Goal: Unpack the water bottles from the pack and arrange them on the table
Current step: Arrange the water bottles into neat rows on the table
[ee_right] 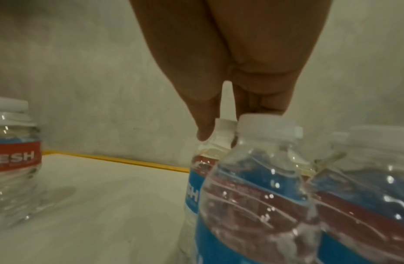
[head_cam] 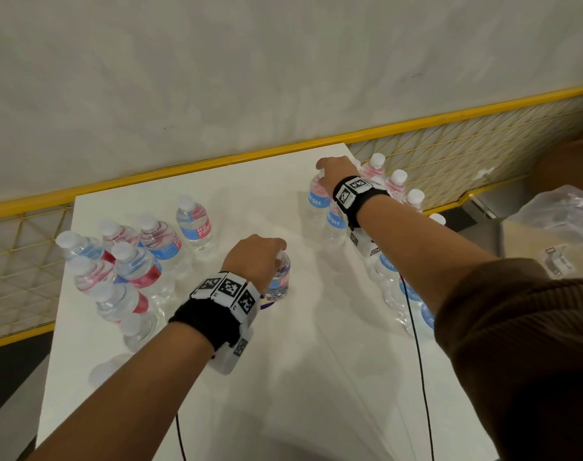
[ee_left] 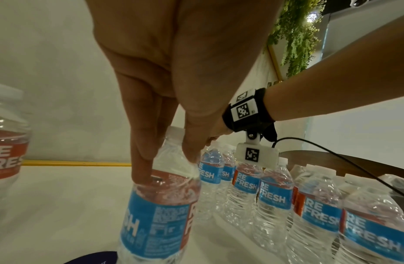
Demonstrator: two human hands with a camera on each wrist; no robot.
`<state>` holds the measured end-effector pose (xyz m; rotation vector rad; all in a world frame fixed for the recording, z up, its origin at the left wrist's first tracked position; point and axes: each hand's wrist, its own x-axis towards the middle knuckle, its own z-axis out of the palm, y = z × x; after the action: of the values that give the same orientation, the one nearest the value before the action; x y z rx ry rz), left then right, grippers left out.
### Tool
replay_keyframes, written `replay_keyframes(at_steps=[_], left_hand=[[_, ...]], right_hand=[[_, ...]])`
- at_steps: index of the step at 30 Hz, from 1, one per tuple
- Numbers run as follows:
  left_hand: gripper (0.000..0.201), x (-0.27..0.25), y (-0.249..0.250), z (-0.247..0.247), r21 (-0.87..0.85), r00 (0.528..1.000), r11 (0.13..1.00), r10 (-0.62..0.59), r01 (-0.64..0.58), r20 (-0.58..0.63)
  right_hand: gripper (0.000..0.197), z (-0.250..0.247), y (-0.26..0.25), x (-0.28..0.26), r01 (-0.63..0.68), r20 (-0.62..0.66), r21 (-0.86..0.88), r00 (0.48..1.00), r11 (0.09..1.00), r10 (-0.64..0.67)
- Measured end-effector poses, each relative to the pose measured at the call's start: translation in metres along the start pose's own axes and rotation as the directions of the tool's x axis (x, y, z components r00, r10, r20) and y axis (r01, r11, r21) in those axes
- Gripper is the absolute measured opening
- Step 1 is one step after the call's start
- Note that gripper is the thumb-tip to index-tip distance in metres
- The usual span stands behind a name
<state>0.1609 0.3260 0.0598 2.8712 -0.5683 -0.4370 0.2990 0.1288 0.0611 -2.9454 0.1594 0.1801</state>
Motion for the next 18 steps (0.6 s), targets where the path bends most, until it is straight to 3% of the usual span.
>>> replay_keyframes(at_steps=[6, 10, 14, 18], left_hand=[[0.017, 0.000, -0.006, 0.006, -0.034, 0.999, 0.999, 0.017, -0.019, -0.042], [0.024, 0.002, -0.008, 0.008, -0.041, 0.998, 0.999, 0.028, -0.030, -0.056], [0.029, 0.002, -0.011, 0.012, -0.059, 0.997, 0.998, 0.010, -0.014, -0.075], [0.032, 0.001, -0.010, 0.012, -0.075, 0.997, 0.997, 0.006, -0.012, -0.082]], right_hand=[[0.030, -0.004, 0.000, 0.003, -0.042, -0.039, -0.074, 0.998, 0.996, 0.039], [0.031, -0.006, 0.001, 0.003, -0.020, -0.025, -0.086, 1.000, 0.996, 0.018], [0.055, -0.016, 0.010, -0.004, -0.061, -0.025, 0.011, 0.998, 0.998, 0.061], [0.054, -0.031, 0.020, -0.027, -0.052, 0.110, -0.152, 0.991, 0.987, 0.069]])
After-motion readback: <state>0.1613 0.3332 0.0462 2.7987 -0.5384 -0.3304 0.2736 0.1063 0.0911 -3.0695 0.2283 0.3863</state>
